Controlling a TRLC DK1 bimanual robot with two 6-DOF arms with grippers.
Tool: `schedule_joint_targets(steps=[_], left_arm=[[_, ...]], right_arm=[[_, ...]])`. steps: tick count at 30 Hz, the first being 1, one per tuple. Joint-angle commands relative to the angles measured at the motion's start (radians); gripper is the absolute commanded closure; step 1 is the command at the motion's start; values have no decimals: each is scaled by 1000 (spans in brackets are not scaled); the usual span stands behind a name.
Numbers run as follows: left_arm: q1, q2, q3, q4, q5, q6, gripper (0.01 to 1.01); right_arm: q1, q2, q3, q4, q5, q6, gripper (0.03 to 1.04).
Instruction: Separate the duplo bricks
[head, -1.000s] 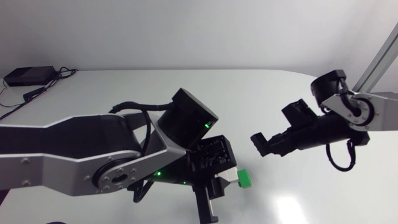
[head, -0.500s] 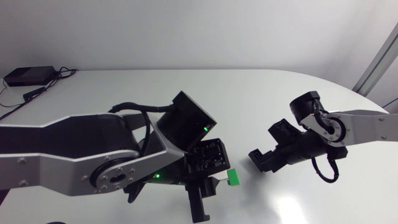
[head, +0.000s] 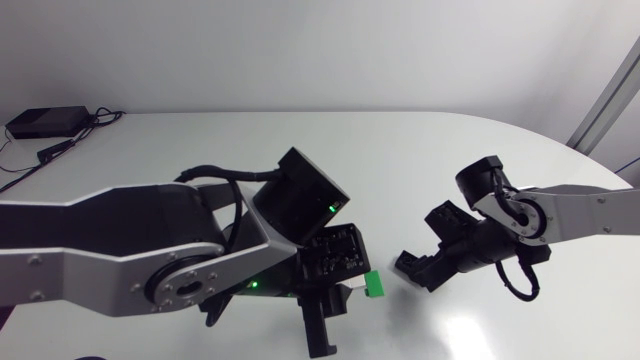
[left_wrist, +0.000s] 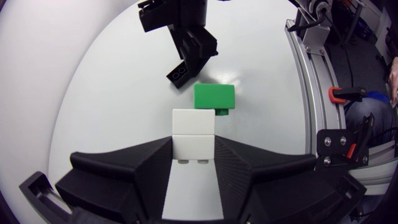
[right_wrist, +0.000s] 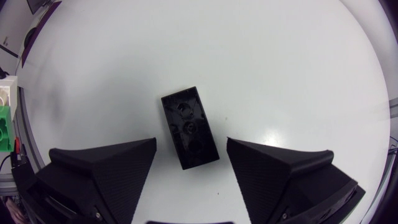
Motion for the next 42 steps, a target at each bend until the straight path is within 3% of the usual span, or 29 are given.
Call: schedule_joint_targets(steps=[1, 4, 8, 11, 16, 24, 29, 36, 42], left_arm=[[-6, -3, -11, -5, -8, 11, 744], [-6, -5, -7, 1, -13, 9, 744], [-4, -18, -7, 30, -14, 6, 743], [-6, -28, -5, 63, -13, -8, 743], [-18, -35, 1, 116, -13, -38, 743], [-29, -22, 21, 150, -13, -64, 743], [-26, -18, 23, 156, -11, -64, 741], [-23, -11, 26, 165, -11, -64, 741], [-24, 2, 30, 176, -10, -66, 741]], right_arm=[[-1, -69, -12, -42, -10, -9, 64], [-38, -173, 14, -137, -121, -9, 64], [-175, -237, 112, -337, -447, -36, 64], [-245, -193, 169, -479, -636, -105, 66], [-245, -107, 201, -613, -803, -185, 67], [-166, -81, 212, -659, -898, -207, 75], [-139, -85, 219, -662, -907, -201, 149], [-123, -73, 203, -630, -912, -196, 325], [-123, -64, 183, -596, -914, -191, 556]])
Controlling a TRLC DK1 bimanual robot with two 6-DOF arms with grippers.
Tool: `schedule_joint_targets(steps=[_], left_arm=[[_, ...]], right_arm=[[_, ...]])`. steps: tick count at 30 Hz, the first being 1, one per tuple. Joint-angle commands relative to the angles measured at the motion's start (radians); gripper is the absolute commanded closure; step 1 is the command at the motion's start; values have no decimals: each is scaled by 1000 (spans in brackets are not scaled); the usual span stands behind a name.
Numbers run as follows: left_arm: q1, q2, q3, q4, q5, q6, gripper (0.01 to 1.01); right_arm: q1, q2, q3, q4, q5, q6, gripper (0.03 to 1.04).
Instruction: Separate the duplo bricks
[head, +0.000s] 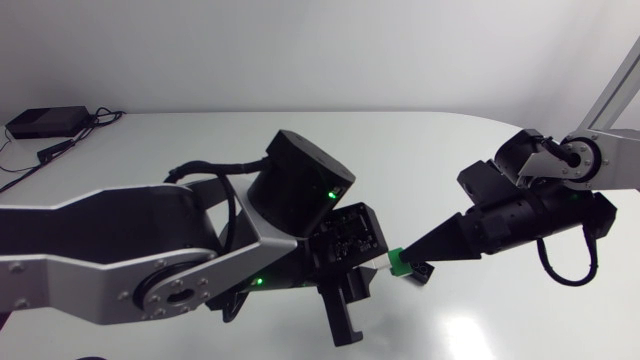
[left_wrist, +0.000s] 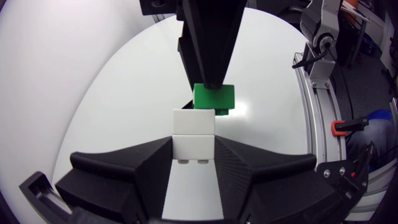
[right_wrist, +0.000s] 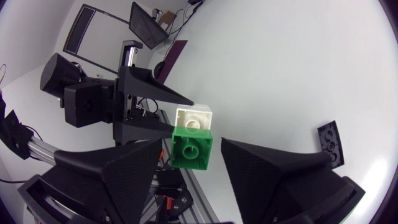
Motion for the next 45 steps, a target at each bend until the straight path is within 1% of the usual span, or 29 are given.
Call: schedule_joint_targets(steps=[1, 2, 3, 10, 15, 18, 33, 35, 37, 38, 40, 43, 45], left_arm=[[-4, 24, 31, 16, -3, -16, 741], [-3, 24, 33, 17, -3, -16, 741], [-3, 24, 34, 17, -3, -16, 741], [-1, 27, 33, 22, -3, -17, 741], [-1, 27, 33, 22, -1, -16, 741], [0, 28, 30, 19, 5, -14, 741], [3, -1, -9, -41, 4, 26, 741], [5, -10, -13, -55, 2, 34, 741], [9, -19, -15, -76, -3, 52, 741], [12, -25, -15, -90, -6, 60, 741], [25, -36, -13, -119, -10, 83, 741], [37, -45, -12, -165, -26, 122, 741], [37, -56, -18, -178, -45, 144, 741]], right_arm=[[8, 23, -25, 13, -11, -11, 602], [8, 23, -28, 18, -11, -10, 636], [8, 23, -33, 21, -13, -8, 646], [17, 23, -48, 36, -17, -10, 659], [17, -11, -59, 47, -16, -8, 710], [12, -30, -66, 59, -11, -4, 723], [-18, -123, -85, 125, 130, 19, 734], [-17, -145, -99, 144, 190, 26, 734], [19, -183, -131, 211, 283, 69, 734], [58, -206, -152, 254, 349, 101, 734], [155, -244, -200, 333, 520, 141, 734], [272, -252, -249, 388, 681, 162, 734], [341, -244, -278, 429, 768, 179, 733]])
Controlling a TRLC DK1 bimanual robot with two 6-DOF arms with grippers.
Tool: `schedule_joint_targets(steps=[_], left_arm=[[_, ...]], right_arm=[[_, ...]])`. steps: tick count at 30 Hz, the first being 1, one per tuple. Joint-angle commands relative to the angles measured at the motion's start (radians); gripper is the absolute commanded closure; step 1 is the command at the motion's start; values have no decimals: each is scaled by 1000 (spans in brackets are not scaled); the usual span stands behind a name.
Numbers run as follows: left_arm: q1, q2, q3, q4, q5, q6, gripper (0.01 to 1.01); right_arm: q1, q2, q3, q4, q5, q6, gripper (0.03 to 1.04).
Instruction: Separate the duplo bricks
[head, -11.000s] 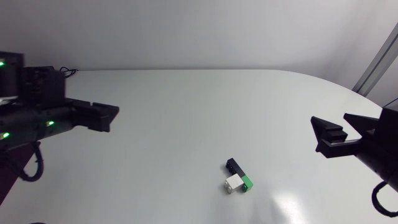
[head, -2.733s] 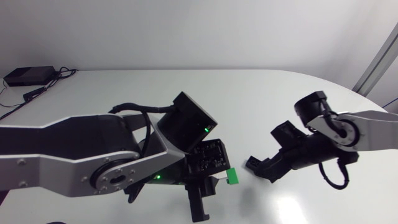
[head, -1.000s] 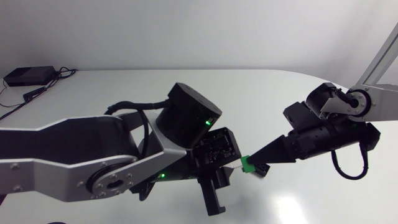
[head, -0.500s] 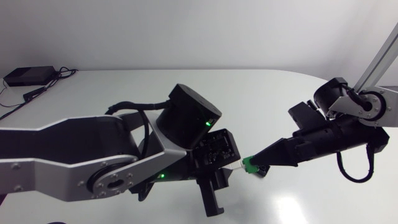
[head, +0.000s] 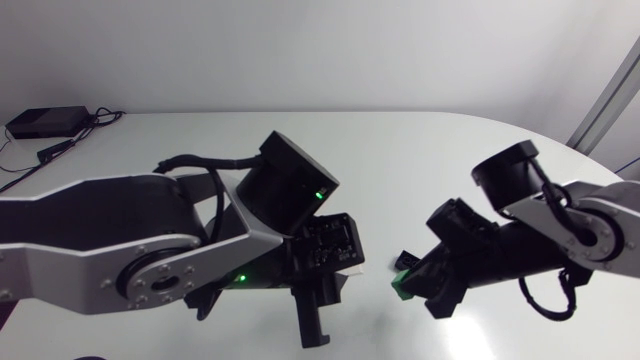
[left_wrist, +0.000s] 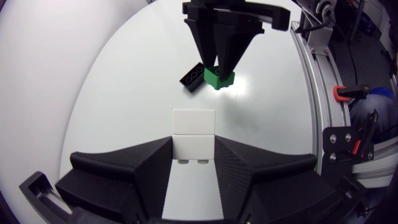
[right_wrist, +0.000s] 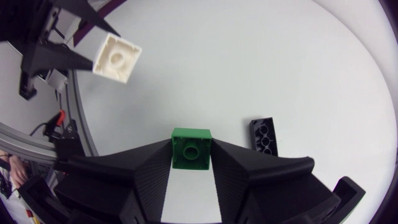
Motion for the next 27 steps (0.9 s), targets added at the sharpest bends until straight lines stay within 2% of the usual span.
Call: schedule_joint_targets(steps=[1, 6, 16, 17, 20, 21, 25, 27], left_arm=[[7, -30, -17, -23, -15, 50, 741], [5, -38, -25, -31, -41, 65, 741], [-13, -33, -30, -34, -58, 67, 739], [-15, -33, -30, -34, -59, 67, 739], [-21, -35, -28, -35, -61, 67, 739], [-21, -36, -27, -34, -62, 67, 739], [-22, -38, -27, -32, -62, 65, 738], [-24, -39, -27, -26, -62, 62, 738]], right_arm=[[78, 12, -58, 37, 84, 44, 734], [157, 93, -106, 143, 264, 62, 731], [152, 205, -111, 209, 314, 58, 695], [151, 210, -106, 210, 314, 61, 623], [146, 225, -97, 204, 313, 64, 192], [146, 225, -95, 202, 313, 64, 89], [135, 193, -89, 186, 308, 73, 67], [112, 145, -75, 159, 268, 85, 67]])
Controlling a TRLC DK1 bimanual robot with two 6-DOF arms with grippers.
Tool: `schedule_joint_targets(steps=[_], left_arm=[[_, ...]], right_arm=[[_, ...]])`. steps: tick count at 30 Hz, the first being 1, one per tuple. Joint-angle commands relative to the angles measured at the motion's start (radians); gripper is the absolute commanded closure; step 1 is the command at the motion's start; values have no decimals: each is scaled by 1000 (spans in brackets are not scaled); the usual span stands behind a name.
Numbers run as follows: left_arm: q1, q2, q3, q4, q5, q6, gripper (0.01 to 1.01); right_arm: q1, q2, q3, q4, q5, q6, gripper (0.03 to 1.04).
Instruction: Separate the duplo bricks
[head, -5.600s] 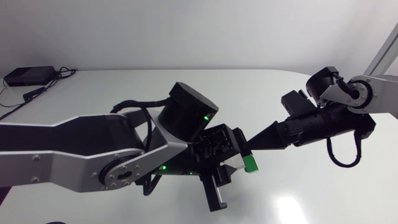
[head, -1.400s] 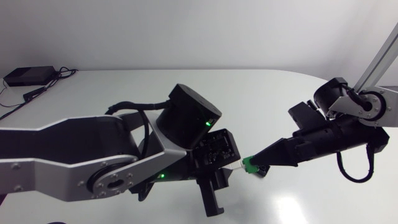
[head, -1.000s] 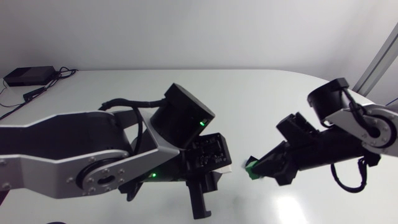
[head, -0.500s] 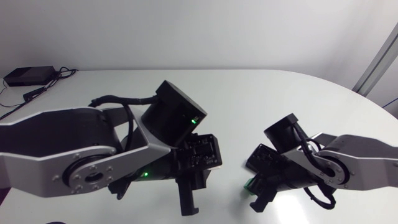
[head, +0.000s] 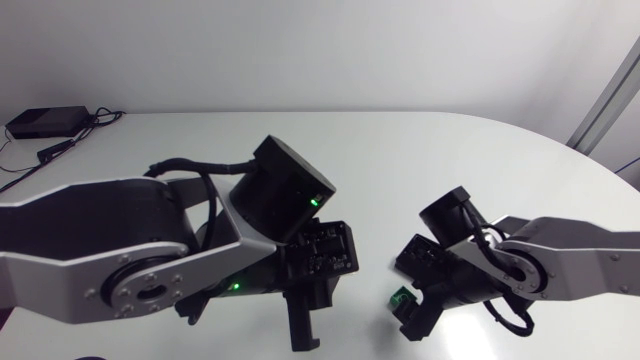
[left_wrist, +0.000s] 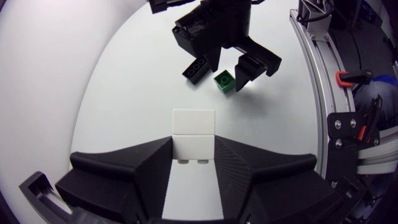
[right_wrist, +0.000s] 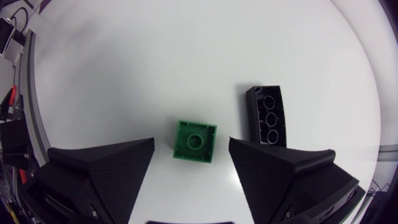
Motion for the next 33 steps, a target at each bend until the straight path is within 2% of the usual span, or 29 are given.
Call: schedule_joint_targets(steps=[1, 4, 6, 7, 10, 13, 18, 23, 30, 33], left_arm=[[-11, -18, -12, 3, -10, 19, 738], [-12, -26, -16, 40, -10, 5, 738], [-15, -35, -22, 72, -11, -12, 736], [-19, -36, -25, 86, -11, -19, 736], [-34, -36, -35, 127, -20, -39, 736], [-51, -35, -40, 164, -22, -59, 736], [-68, -26, -32, 193, -22, -76, 736], [-74, -9, -22, 210, -22, -79, 736], [-95, 29, -3, 230, -22, -90, 736], [-100, 42, 3, 238, -22, -92, 736]], right_arm=[[-46, -71, 29, -46, -67, 35, 67], [-187, -149, 103, -147, -324, 53, 67], [-304, -150, 159, -227, -541, 52, 67], [-335, -138, 181, -255, -611, 52, 67], [-387, -104, 225, -324, -795, 52, 67], [-394, -66, 257, -373, -903, 50, 70], [-370, -40, 273, -386, -959, 53, 105], [-368, -40, 285, -396, -964, 50, 143], [-355, -34, 316, -406, -972, 50, 249], [-338, -32, 317, -406, -972, 49, 251]])
